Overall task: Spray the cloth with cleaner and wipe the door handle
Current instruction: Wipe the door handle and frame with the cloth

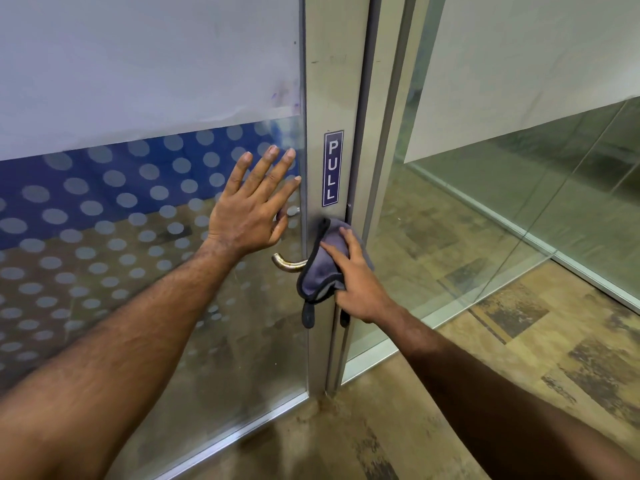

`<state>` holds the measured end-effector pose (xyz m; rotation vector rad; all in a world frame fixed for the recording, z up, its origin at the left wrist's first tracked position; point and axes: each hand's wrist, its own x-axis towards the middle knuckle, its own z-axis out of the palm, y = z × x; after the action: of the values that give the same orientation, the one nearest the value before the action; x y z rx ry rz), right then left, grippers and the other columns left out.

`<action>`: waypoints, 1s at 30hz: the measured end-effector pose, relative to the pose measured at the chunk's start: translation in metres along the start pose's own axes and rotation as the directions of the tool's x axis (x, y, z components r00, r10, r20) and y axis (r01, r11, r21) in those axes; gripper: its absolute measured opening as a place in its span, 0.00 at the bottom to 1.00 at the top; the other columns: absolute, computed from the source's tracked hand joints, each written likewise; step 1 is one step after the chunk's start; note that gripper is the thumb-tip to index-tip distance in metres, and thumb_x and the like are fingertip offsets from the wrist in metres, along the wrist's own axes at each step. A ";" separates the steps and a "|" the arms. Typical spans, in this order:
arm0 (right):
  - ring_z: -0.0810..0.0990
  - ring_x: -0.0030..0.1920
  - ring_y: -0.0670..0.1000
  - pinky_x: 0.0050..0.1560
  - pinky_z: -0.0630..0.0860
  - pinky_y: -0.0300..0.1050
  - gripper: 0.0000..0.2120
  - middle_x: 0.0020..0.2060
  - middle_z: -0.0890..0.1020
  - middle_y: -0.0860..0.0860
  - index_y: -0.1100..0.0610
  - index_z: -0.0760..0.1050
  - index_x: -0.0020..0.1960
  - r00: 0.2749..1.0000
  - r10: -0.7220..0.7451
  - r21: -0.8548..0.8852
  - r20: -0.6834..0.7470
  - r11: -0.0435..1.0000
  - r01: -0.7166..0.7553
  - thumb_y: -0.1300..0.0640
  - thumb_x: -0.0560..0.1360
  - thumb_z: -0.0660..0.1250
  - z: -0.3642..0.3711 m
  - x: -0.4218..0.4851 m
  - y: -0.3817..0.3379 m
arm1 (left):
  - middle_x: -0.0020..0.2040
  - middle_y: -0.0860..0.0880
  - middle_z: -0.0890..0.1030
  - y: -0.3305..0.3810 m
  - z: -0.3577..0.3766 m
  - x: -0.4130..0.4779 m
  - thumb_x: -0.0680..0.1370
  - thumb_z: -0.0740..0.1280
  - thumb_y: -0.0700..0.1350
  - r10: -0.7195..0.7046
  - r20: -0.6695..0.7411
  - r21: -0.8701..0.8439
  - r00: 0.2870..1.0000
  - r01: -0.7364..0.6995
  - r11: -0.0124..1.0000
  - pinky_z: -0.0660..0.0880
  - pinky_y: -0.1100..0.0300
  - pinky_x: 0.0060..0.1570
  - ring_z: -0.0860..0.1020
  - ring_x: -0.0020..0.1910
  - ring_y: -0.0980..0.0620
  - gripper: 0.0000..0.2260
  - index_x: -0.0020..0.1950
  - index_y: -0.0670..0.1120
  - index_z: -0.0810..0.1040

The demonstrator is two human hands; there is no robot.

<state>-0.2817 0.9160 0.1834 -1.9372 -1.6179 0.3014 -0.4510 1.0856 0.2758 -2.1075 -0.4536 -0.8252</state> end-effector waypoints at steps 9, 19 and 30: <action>0.35 0.79 0.48 0.79 0.54 0.53 0.52 0.80 0.38 0.47 0.53 0.41 0.81 0.999 -0.016 -0.138 0.034 0.990 0.020 0.64 0.70 0.72 0.010 -0.004 -0.004 | 0.80 0.41 0.60 0.002 0.002 -0.003 0.79 0.59 0.52 -0.002 -0.032 0.019 0.999 0.003 1.000 0.47 0.42 0.77 0.52 0.80 0.42 0.25 0.75 0.46 0.70; 0.43 0.80 0.51 0.78 0.59 0.53 0.45 0.80 0.52 0.47 0.54 0.56 0.79 1.000 -0.022 -0.013 0.004 1.000 0.022 0.67 0.66 0.70 0.006 0.005 -0.015 | 0.81 0.42 0.55 0.004 0.004 -0.004 0.79 0.59 0.53 -0.004 -0.023 0.015 1.000 0.004 1.000 0.47 0.42 0.77 0.51 0.80 0.42 0.25 0.75 0.46 0.69; 0.51 0.80 0.56 0.72 0.70 0.52 0.49 0.78 0.39 0.41 0.46 0.49 0.79 0.991 0.115 0.047 -0.069 0.993 -0.112 0.66 0.67 0.72 0.021 0.005 -0.026 | 0.80 0.41 0.60 0.004 0.003 -0.004 0.79 0.60 0.52 -0.002 -0.040 0.011 0.999 0.002 1.000 0.51 0.41 0.76 0.54 0.79 0.41 0.24 0.74 0.46 0.71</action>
<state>-0.3130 0.9295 0.1822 -1.9879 -1.4474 0.3064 -0.4503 1.0858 0.2694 -2.0767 -0.4380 -0.8629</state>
